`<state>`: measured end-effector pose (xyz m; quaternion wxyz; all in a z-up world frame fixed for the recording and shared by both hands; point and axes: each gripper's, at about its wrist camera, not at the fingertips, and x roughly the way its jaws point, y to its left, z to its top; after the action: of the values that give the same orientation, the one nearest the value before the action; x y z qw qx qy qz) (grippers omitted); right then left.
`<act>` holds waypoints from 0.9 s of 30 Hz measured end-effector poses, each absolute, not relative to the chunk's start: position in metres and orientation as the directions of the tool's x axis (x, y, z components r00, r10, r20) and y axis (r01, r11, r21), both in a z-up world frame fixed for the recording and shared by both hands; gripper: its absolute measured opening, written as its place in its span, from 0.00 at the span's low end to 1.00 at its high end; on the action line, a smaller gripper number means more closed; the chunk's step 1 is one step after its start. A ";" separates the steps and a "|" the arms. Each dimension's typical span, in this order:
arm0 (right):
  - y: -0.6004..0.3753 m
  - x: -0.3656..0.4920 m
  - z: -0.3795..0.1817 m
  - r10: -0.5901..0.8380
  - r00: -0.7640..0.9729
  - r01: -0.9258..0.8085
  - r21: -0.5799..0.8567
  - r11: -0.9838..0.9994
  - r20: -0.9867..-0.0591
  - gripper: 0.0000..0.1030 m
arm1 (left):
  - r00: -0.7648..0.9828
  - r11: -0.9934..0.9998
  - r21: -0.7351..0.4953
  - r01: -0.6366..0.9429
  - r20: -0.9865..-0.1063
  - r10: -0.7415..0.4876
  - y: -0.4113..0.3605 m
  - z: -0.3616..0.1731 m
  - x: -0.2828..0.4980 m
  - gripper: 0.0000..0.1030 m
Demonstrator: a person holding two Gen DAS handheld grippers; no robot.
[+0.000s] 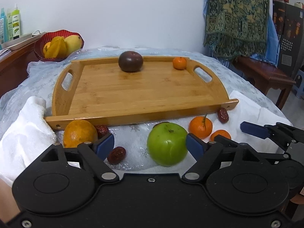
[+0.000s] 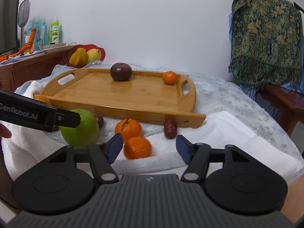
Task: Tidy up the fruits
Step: 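Withdraw both grippers from the tray back toward the remaining fruits, then grasp the green apple with the left gripper while the right gripper grasps another mandarin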
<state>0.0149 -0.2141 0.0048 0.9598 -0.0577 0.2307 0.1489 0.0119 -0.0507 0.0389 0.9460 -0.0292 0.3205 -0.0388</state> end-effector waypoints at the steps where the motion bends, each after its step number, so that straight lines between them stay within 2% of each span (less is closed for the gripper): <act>1: -0.213 0.015 0.004 0.263 0.847 -0.318 -0.044 0.947 -0.462 0.67 | 0.790 0.995 -0.081 0.058 -0.605 -0.095 -0.052 0.039 0.012 0.78; 3: -0.210 0.015 0.003 0.269 0.841 -0.330 -0.051 0.943 -0.469 0.63 | 0.788 0.995 -0.078 0.068 -0.608 -0.102 -0.055 0.038 0.013 0.78; 5: -0.208 0.016 0.001 0.273 0.833 -0.340 -0.055 0.939 -0.482 0.54 | 0.785 0.994 -0.075 0.079 -0.610 -0.108 -0.058 0.036 0.014 0.77; 7: -0.206 0.017 0.000 0.278 0.824 -0.345 -0.049 0.937 -0.494 0.44 | 0.778 0.993 -0.078 0.083 -0.617 -0.114 -0.061 0.033 0.016 0.71; 8: -0.206 0.017 0.000 0.283 0.821 -0.349 -0.044 0.936 -0.496 0.43 | 0.774 0.993 -0.083 0.084 -0.622 -0.118 -0.062 0.032 0.017 0.69; 21: -0.207 0.018 -0.002 0.288 0.810 -0.348 -0.025 0.937 -0.511 0.43 | 0.759 0.992 -0.092 0.081 -0.640 -0.121 -0.070 0.023 0.029 0.58; 27: -0.207 0.019 -0.004 0.289 0.807 -0.349 -0.020 0.937 -0.515 0.45 | 0.759 0.993 -0.082 0.080 -0.642 -0.114 -0.073 0.020 0.031 0.56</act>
<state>0.0192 -0.2069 -0.0036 0.9488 -0.0567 0.2614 0.1681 0.0306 -0.0726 0.0200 0.9374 -0.0248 0.3436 -0.0516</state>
